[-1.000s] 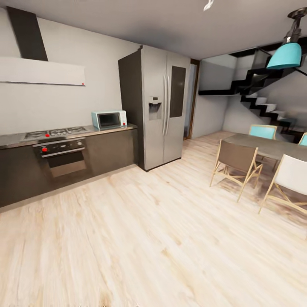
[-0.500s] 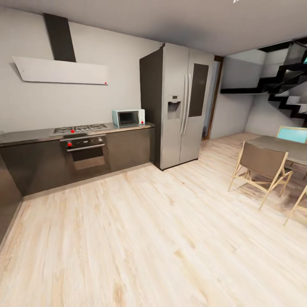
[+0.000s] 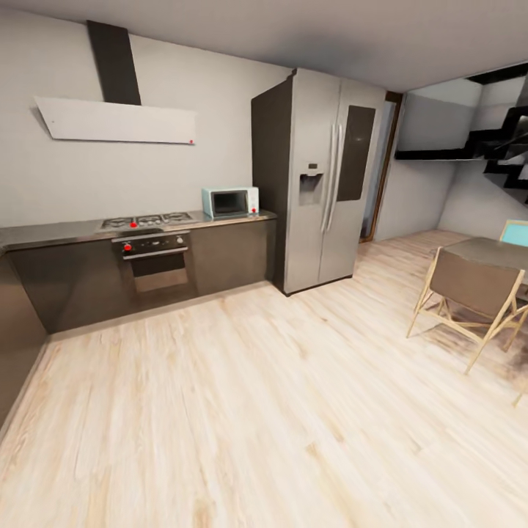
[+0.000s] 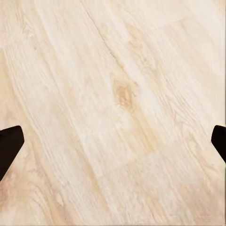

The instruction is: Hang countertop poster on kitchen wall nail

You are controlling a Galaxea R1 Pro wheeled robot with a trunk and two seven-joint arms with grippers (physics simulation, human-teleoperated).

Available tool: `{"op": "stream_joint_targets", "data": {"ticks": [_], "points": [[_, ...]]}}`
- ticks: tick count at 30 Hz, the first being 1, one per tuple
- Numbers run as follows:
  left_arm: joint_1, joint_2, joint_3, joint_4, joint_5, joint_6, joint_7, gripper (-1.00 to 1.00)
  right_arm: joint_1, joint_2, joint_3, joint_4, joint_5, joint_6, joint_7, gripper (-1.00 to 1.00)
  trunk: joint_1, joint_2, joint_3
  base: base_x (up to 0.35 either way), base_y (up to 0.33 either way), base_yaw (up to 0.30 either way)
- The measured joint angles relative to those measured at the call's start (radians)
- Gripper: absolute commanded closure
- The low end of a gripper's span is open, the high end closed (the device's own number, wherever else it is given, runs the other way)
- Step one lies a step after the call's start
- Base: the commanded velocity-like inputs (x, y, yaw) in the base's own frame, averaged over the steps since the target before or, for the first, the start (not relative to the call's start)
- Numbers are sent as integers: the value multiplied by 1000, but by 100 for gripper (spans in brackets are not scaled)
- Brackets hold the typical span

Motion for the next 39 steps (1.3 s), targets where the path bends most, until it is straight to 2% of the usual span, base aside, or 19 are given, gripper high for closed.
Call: {"op": "stream_joint_targets", "data": {"ticks": [13, 39], "points": [[0, 0, 1, 0, 0, 0, 0, -100, -1, 6, -2, 1, 5, -50, -2, -100, 0, 0, -6, 304, -150, 217], [0, 0, 3, 0, 0, -1, 0, -100, -2, 8, 0, 2, 7, -57, -12, -100, 0, 0, -25, 286, -119, 253]]}}
